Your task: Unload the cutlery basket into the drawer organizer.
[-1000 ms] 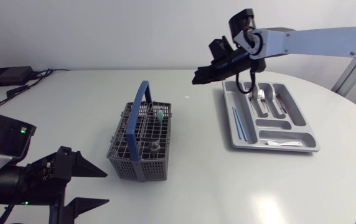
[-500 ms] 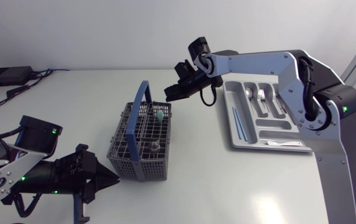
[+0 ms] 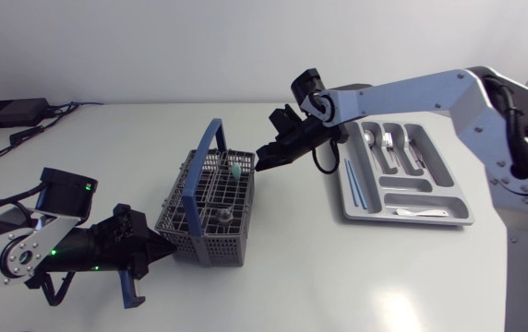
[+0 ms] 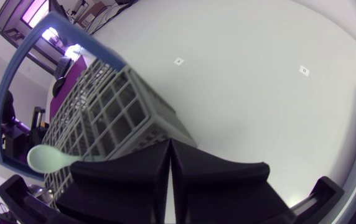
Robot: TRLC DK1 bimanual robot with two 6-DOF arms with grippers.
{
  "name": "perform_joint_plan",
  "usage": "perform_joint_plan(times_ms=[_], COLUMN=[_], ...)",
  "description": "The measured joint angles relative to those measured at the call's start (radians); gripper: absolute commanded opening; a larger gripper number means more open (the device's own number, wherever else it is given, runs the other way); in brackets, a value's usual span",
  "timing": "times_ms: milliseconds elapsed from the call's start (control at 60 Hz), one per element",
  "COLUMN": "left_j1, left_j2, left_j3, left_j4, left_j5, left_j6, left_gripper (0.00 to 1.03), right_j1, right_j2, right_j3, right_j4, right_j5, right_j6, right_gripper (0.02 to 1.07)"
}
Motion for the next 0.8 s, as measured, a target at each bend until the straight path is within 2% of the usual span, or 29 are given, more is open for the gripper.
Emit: perform_joint_plan(times_ms=[233, 383, 600, 800], left_j1=[0.048, 0.061, 0.059, 0.046], left_j2=[0.040, 0.034, -0.065, -0.105], left_j3=[0.021, 0.025, 0.017, 0.005], left_j4=[0.050, 0.050, 0.000, -0.029], left_j5=[0.000, 0.000, 0.000, 0.000], left_j6=[0.000, 0.000, 0.000, 0.000], left_gripper=[0.22, 0.22, 0.22, 0.22], right_j1=[0.003, -0.011, -0.049, -0.027], right_j2=[-0.159, -0.185, -0.113, 0.016], right_j3=[-0.165, -0.181, -0.049, 0.083], right_j4=[0.053, 0.082, 0.108, 0.123], right_j5=[-0.015, 0.005, 0.042, 0.052], right_j6=[-0.007, -0.006, 0.008, 0.047], right_gripper=[0.07, 0.07, 0.07, 0.07])
